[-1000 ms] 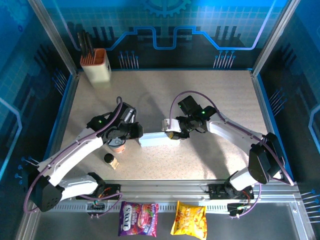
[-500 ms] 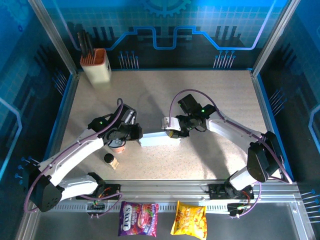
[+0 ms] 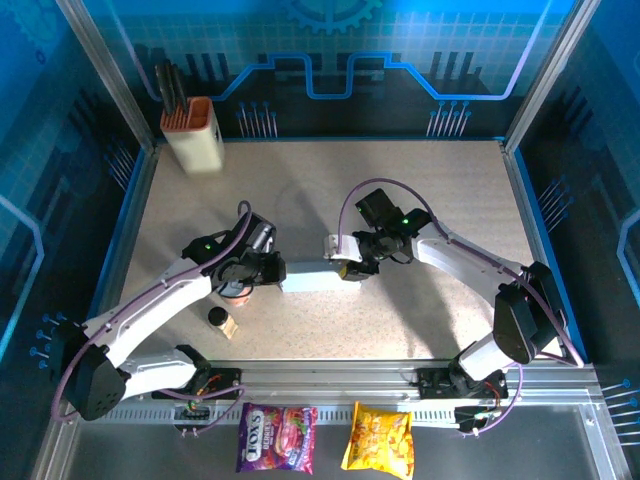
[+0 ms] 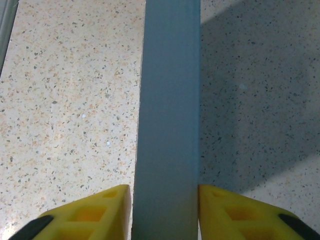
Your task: Fold the paper box
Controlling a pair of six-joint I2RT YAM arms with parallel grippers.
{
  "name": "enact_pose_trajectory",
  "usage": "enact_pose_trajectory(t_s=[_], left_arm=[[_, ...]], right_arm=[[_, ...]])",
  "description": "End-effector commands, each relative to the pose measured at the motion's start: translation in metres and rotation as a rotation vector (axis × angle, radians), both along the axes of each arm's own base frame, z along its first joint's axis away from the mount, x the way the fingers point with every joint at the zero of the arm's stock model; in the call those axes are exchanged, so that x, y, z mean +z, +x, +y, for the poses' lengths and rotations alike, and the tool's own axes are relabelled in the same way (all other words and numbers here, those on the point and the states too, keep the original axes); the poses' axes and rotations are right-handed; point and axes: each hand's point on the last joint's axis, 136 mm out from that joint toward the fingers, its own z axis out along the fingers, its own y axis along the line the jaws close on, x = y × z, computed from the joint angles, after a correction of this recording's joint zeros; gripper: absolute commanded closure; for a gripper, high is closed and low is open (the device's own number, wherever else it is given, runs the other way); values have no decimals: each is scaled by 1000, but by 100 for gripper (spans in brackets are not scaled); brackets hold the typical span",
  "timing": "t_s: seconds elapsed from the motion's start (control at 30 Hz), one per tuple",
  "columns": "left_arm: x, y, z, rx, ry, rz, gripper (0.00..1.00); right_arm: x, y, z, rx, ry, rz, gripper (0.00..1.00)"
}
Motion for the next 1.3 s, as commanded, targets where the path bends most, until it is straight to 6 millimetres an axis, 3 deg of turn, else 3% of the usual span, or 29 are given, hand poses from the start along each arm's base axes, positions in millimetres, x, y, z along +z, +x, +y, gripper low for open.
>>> enact_pose_trajectory(t_s=[0.0, 0.2, 0.37, 0.5, 0.6, 0.7, 0.87, 1.1, 1.27], left_arm=[[-18, -9, 7, 10, 37, 64, 82], [-16, -9, 6, 10, 30, 58, 82], [-18, -9, 6, 11, 31, 64, 81], [-19, -9, 6, 12, 30, 65, 81], [-18, -9, 5, 13, 28, 65, 81], [-19, -9, 5, 11, 30, 67, 81], [-21, -9, 5, 12, 31, 68, 81], [-23, -9, 6, 12, 34, 68, 81], [-22, -9, 6, 13, 31, 64, 81]], right_arm=[[7, -5, -4, -13, 15, 48, 58], [31, -8, 1, -23, 99, 57, 49], [64, -11, 3, -100, 198, 110, 44], [83, 3, 1, -294, 261, 131, 45], [92, 19, -5, -540, 319, 201, 48], [88, 24, -15, -789, 340, 342, 60], [60, 14, -35, -1108, 271, 552, 73], [36, -3, -44, -1178, 203, 633, 76], [16, -5, -51, -1236, 142, 643, 83]])
